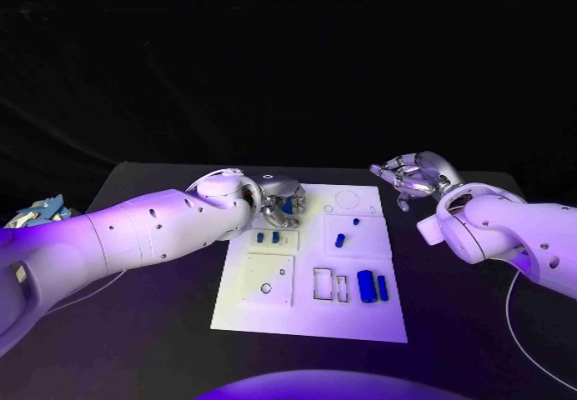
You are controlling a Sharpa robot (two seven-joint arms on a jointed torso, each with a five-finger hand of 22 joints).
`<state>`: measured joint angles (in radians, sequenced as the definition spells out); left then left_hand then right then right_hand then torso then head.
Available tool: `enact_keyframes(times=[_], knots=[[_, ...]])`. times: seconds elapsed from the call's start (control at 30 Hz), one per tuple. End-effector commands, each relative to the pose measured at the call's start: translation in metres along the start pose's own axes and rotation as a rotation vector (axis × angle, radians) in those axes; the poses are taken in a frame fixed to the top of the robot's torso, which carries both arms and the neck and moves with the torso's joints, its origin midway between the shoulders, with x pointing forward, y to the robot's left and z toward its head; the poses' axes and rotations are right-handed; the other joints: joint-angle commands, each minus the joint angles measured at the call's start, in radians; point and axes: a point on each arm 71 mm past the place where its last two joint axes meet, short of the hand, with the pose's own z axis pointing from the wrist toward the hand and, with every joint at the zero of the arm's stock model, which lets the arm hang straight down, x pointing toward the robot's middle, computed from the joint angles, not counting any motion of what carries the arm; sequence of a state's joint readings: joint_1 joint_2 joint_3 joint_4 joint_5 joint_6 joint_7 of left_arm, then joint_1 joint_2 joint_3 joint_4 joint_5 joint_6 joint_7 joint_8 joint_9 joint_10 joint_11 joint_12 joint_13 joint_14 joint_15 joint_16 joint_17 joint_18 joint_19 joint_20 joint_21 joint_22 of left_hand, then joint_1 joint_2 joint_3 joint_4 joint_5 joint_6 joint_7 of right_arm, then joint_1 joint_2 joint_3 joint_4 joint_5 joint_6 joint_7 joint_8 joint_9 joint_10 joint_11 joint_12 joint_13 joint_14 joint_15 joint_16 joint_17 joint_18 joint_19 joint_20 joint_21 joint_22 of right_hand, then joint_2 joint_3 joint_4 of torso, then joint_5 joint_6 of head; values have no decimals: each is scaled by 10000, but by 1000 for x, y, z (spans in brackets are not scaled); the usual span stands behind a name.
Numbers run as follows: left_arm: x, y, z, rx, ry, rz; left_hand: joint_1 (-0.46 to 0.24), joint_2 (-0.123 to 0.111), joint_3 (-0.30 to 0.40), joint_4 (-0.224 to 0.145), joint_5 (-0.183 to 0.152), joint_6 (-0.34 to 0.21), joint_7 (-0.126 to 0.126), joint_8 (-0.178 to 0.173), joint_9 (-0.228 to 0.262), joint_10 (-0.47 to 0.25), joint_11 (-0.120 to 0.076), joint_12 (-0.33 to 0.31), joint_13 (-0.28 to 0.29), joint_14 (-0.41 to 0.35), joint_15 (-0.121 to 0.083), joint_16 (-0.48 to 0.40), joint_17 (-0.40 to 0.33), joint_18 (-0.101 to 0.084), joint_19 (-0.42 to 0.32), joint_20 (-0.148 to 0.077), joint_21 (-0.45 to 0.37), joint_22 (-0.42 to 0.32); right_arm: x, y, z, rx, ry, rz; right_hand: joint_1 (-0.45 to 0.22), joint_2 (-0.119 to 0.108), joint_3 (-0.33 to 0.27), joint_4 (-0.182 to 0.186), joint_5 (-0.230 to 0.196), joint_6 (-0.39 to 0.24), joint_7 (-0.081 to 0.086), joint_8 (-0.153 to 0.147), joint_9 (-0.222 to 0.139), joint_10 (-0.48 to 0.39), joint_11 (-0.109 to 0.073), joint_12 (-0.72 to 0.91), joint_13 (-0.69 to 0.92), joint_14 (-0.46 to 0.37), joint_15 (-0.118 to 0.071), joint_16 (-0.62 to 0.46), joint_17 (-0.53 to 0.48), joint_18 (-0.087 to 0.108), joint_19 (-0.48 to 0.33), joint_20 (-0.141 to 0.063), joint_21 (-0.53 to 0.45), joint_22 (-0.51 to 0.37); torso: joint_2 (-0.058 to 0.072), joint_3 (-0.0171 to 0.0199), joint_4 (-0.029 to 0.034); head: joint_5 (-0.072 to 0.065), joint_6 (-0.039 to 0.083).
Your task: Assemble the parts on the task board
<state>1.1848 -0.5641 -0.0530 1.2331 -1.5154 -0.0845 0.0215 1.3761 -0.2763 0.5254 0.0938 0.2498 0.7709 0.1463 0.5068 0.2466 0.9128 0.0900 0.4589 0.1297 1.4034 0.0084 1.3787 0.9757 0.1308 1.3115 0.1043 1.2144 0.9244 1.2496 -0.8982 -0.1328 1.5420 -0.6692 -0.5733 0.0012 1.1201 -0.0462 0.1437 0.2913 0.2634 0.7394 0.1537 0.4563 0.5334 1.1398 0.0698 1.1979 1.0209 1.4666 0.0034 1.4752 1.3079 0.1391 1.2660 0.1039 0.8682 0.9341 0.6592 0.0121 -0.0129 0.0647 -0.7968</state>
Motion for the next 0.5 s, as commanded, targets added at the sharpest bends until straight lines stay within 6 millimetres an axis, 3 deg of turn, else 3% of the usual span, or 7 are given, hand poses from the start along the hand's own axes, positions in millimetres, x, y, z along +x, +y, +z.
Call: enact_keyframes(times=[0.03, 0.5], knots=[[4, 1, 3, -265, 518, 371, -4, 67, 39, 15, -14, 74, 4, -53, -19, 110, -5, -40, -22, 89, 11, 49, 49, -71, 86, 12, 60, 65, 2, 1, 0, -109, 139, -8, 4, 80, -39, 4, 33, -93, -2, 56, -9, -61, 25, 65, -4, 524, -66, -58, 616, 103, 16, -51, -65, -3, 1, -8, 0, -3, 4], [11, -1, 9, -392, 917, 417, 115, 167, 236, -28, -3, 265, -16, -51, -35, 350, -38, -120, -108, 173, -28, 8, -60, -115, 229, -19, 210, 278, 3, 2, 0, -127, 162, -2, 4, 80, -39, 4, 33, -93, -2, 56, -9, -61, 25, 65, -4, 524, -66, -58, 616, 103, 16, -51, -65, -3, -7, -9, 14, -40, -39]])
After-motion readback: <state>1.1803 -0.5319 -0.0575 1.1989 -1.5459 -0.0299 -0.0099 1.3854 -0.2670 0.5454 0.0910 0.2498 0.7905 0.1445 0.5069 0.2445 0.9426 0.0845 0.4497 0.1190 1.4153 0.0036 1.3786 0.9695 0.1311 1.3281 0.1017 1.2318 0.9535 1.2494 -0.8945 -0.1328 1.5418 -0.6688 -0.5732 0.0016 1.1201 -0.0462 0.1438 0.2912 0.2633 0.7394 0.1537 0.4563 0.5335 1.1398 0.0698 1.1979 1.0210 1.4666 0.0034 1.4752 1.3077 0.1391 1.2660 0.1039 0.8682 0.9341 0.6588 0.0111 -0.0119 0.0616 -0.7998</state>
